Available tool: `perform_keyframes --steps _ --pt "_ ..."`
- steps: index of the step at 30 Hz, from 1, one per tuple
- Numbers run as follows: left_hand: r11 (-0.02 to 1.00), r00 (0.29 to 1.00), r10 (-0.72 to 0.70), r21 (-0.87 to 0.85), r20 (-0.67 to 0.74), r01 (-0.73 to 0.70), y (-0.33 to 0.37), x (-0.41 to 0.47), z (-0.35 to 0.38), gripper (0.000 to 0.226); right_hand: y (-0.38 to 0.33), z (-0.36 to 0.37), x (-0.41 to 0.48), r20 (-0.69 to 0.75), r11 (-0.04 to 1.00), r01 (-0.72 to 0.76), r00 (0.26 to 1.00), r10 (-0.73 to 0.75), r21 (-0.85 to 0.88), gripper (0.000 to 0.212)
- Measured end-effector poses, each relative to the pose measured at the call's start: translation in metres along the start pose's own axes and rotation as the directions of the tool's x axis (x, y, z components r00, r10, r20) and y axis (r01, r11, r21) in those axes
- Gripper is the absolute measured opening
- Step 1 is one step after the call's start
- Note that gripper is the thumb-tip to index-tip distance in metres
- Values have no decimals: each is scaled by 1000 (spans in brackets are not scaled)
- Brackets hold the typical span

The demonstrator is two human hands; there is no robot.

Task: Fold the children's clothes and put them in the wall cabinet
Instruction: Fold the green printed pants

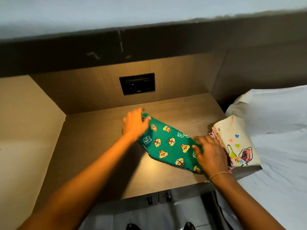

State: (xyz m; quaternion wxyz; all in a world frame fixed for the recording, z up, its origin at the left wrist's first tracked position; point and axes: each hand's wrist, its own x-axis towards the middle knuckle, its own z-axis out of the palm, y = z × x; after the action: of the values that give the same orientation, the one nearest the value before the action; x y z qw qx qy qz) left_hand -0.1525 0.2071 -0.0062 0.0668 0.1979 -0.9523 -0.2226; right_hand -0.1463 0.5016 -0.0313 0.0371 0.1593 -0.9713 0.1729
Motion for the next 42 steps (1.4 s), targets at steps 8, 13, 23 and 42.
perform_keyframes --steps 8,13,23,42 --pt "949 929 114 239 351 -207 -24 -85 63 78 12 7 -12 344 956 293 895 -284 27 45" --pt "954 911 158 177 381 -240 -52 -59 29 72 -27 20 -39 394 895 438 811 -433 84 47" --pt "807 757 550 8 352 -590 -57 -173 20 58 -22 17 -68 356 751 649 678 -643 123 71" --pt "647 938 174 -753 299 120 -9 -177 -24 16 -53 -56 -45 138 800 281 902 -409 531 22"
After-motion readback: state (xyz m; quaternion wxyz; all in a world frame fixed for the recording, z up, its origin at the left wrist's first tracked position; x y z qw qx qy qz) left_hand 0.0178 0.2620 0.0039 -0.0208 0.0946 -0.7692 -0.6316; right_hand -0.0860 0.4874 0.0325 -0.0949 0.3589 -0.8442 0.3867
